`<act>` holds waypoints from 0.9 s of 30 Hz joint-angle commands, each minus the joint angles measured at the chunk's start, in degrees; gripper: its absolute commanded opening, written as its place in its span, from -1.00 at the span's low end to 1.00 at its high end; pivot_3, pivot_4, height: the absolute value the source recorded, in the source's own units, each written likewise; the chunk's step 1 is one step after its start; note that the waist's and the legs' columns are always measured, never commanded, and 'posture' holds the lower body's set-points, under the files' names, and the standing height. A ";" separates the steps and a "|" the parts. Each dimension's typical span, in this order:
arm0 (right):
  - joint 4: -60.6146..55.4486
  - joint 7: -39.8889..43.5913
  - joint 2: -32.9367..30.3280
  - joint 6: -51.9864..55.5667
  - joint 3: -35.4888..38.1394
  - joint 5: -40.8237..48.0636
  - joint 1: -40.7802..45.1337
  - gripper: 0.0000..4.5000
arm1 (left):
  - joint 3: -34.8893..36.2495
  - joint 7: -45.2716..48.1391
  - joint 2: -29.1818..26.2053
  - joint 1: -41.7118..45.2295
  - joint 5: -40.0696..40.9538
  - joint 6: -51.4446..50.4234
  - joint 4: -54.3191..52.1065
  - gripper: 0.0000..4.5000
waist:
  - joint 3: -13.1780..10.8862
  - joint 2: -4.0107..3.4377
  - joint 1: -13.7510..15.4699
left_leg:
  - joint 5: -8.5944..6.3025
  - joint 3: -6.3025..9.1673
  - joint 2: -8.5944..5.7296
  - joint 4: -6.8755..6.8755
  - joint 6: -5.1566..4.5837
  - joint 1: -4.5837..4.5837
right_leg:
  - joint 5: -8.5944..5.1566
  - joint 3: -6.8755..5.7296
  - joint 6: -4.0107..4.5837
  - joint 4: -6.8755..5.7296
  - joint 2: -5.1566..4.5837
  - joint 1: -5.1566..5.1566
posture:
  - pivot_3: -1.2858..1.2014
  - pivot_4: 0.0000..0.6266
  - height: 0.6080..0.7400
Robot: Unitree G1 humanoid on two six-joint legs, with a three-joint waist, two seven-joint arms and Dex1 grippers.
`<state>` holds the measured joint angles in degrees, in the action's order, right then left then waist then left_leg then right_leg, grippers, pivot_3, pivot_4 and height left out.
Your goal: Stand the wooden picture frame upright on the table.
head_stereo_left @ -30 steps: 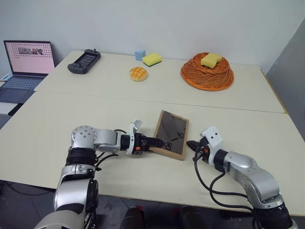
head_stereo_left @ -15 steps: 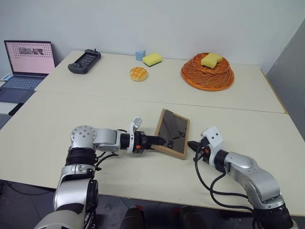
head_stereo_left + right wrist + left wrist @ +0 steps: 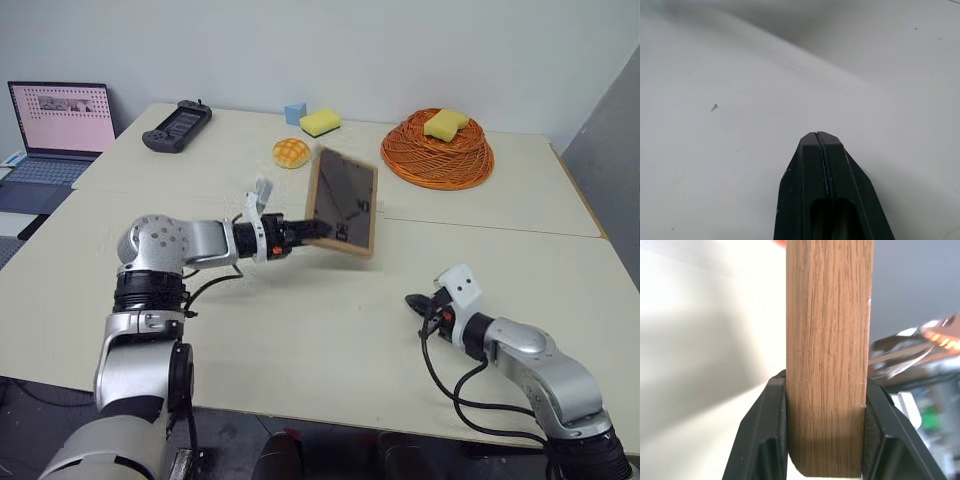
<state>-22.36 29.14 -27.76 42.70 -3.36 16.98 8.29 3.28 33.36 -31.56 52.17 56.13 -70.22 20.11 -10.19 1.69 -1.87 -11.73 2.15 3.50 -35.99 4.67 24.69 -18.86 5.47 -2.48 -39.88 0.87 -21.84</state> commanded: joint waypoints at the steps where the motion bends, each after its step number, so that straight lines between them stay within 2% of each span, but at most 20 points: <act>1: -0.07 1.56 -1.11 -1.31 2.27 1.10 2.71 -1.00 | -7.78 14.81 -4.16 -1.59 -8.53 12.85 -12.79 -0.42 | -0.03 -0.04 0.00 | 0.01 -0.02 0.00 0.01 0.01 0.02 | 0.00 0.01 0.00 0.01 0.00 -0.03 | 0.03 -0.52 1.00; 4: -0.16 4.18 -2.00 -0.34 4.05 3.88 5.41 -1.00 | -10.01 19.67 -5.68 -3.98 -12.50 18.32 -17.11 -0.42 | -0.08 -0.11 -0.09 | 0.01 -0.11 0.02 0.03 0.01 0.02 | 0.00 0.09 0.01 -0.03 0.01 -0.09 | 0.03 -0.52 1.00; 9: -3.17 10.56 -5.01 5.55 10.74 15.45 12.26 -1.00 | -9.61 21.59 -5.59 -6.22 -16.11 22.49 -19.63 -0.42 | -0.18 -0.21 -0.09 | -0.11 -0.09 0.04 -0.02 -0.20 0.04 | 0.00 0.08 0.00 -0.05 0.03 -0.10 | 0.03 -0.52 1.00; 14: -1.85 10.35 -7.37 10.55 16.56 23.38 21.26 -1.00 | -8.43 22.23 -5.23 -6.64 -18.61 24.34 -18.45 -0.42 | -0.21 -0.23 -0.04 | -0.11 -0.06 0.04 -0.03 -0.21 0.08 | 0.00 0.06 0.00 -0.04 0.03 -0.11 | 0.03 -0.52 1.00; 17: -0.30 7.02 -5.89 12.74 18.70 26.21 24.87 -0.80 | -7.76 21.96 -4.79 -6.60 -19.35 24.64 -17.69 -0.42 | -0.22 -0.23 -0.02 | -0.11 -0.04 0.05 -0.04 -0.21 0.09 | 0.00 0.04 0.01 -0.05 0.03 -0.13 | 0.03 -0.52 1.00; 21: -1.10 5.18 -4.71 12.79 16.33 26.31 26.06 -0.39 | -7.45 22.05 -4.18 -7.15 -19.70 24.48 -18.61 -0.42 | -0.23 -0.24 0.00 | -0.11 -0.04 0.04 -0.04 -0.21 0.12 | 0.00 0.05 0.01 -0.05 0.03 -0.13 | 0.03 -0.52 1.00; 27: -0.77 3.06 -1.62 12.65 14.17 26.98 26.99 -0.39 | -7.29 22.21 -3.56 -7.27 -19.86 24.27 -19.39 -0.42 | -0.23 -0.25 0.00 | -0.11 -0.06 0.04 -0.04 -0.21 0.14 | 0.00 0.06 0.01 -0.08 0.03 -0.19 | 0.03 -0.52 1.00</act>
<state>-22.09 32.99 -30.20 55.70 11.15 42.29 33.56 -6.37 54.64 -35.45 43.94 35.88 -47.21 3.67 -10.42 1.44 -1.87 -11.84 2.09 3.55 -36.03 4.45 24.83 -18.85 5.53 -2.47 -39.97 0.90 -22.03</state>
